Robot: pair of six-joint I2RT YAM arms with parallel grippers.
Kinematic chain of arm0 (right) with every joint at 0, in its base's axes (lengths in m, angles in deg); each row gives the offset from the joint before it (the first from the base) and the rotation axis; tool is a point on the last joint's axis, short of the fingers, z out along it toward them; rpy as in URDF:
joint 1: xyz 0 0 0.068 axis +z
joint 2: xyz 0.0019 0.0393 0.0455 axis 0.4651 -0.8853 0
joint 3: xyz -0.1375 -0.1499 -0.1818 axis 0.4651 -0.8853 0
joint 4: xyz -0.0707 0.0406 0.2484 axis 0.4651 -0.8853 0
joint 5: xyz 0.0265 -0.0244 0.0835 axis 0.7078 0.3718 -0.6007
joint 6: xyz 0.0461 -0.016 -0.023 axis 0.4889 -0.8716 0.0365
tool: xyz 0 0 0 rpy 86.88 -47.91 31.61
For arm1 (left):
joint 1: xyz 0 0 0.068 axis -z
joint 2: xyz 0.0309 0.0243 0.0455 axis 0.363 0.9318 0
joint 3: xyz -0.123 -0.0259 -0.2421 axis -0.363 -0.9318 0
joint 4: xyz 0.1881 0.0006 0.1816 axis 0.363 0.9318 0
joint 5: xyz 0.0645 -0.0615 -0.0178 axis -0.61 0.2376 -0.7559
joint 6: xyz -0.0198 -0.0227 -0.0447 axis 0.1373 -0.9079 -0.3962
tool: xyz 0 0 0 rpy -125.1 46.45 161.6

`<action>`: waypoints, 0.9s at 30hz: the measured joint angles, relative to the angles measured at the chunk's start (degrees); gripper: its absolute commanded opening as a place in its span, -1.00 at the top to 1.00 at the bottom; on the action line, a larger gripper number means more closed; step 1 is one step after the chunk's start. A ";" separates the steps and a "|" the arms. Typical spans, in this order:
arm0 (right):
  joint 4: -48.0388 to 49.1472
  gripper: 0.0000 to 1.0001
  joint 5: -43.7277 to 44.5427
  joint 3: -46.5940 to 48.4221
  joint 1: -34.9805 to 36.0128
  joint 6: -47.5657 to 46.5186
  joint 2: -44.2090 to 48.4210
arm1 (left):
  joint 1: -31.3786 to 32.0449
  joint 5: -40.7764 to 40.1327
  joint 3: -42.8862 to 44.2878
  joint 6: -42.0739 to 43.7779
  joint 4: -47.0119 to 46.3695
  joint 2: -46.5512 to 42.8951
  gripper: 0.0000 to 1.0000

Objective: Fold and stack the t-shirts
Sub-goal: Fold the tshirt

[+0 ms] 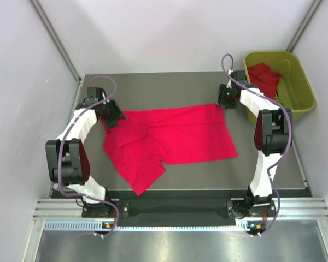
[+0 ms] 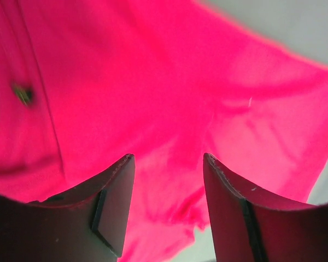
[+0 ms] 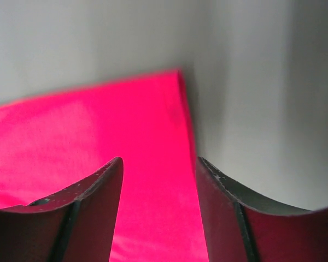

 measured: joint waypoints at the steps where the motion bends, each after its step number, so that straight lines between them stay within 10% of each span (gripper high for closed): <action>1: 0.09 -0.13 0.24 1.62 -0.15 -0.81 -0.90 | -0.63 -0.11 1.66 0.39 -0.33 1.40 -0.16; 27: -2.93 0.29 -0.50 16.39 -0.81 -5.66 -15.30 | -10.12 -4.04 18.97 5.09 -0.42 24.28 -0.21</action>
